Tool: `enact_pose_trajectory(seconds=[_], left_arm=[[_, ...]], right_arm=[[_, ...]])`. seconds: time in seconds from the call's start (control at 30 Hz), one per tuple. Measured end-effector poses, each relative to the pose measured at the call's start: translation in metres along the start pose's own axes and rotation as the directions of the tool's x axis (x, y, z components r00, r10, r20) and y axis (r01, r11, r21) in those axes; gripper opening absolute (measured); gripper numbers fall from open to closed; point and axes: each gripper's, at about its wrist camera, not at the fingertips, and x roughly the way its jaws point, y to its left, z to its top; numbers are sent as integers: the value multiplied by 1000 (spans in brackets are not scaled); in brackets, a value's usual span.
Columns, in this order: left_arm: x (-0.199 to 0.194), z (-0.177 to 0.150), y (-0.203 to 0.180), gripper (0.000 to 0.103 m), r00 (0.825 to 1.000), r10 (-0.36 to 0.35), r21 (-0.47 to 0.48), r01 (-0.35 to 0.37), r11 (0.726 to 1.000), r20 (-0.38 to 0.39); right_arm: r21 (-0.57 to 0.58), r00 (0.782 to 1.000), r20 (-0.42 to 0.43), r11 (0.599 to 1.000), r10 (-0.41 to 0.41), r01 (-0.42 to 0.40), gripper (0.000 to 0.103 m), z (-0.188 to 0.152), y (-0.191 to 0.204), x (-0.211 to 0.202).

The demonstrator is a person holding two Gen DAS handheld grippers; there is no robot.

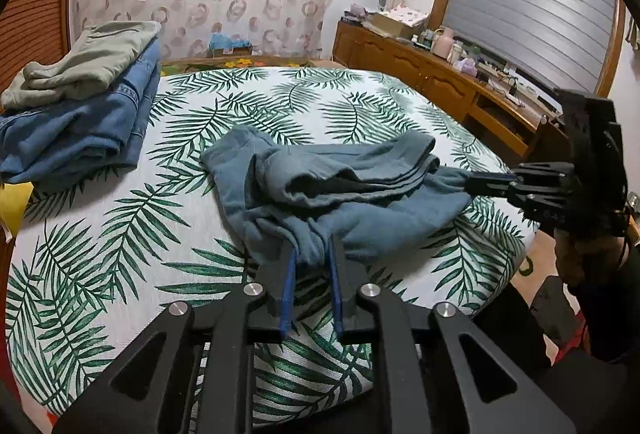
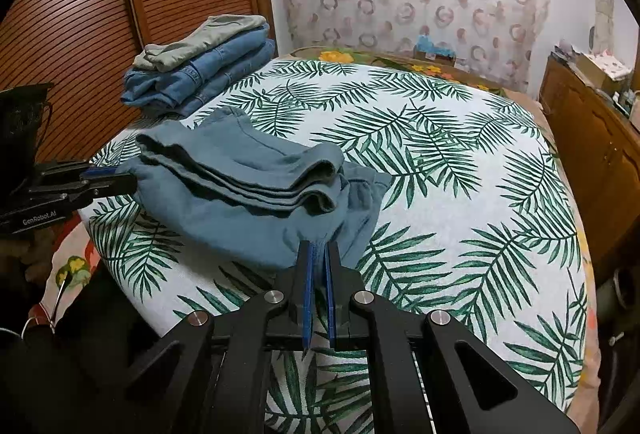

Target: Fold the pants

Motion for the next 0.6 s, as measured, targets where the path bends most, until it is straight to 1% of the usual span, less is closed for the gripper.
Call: enact_pose_trajectory(seconds=[0.03,0.07,0.13,0.2,0.33,0.37,0.4,0.43,0.6], left_arm=[[1,0,0,27,1000,2,-1,-2,1000,-2],[1,0,1,29,1000,6,-4,-6,1000,-4],[4,1,2,29,1000,12,-5,-12,1000,-13],[6,0,4,34,1000,22,-6,-23,1000,-22],[9,-1,8,44,999,30,-14,-31,999,-30],[10,-1,8,44,999,35,-13,-36,999,-30],[11,-1,8,44,999,38,-11,-38,999,-34],[12,-1,7,45,999,38,-10,-39,999,-39],[19,-4,9,46,996,54,-6,-55,998,-65]], right_arm=[[-2,1000,1,1000,-1,1,5,1,1,0],[-5,1000,2,1000,-4,4,5,1,1,0],[-10,1000,8,1000,-5,5,6,1,3,-1],[-15,1000,13,1000,-12,12,8,1,5,-1],[-44,1000,10,999,-25,25,22,1,10,1],[-47,1000,8,998,-28,28,27,1,10,2],[-46,1000,5,998,-31,31,30,1,10,4],[-44,999,2,998,-34,34,36,1,11,6],[-33,999,-4,999,-39,39,44,1,10,15]])
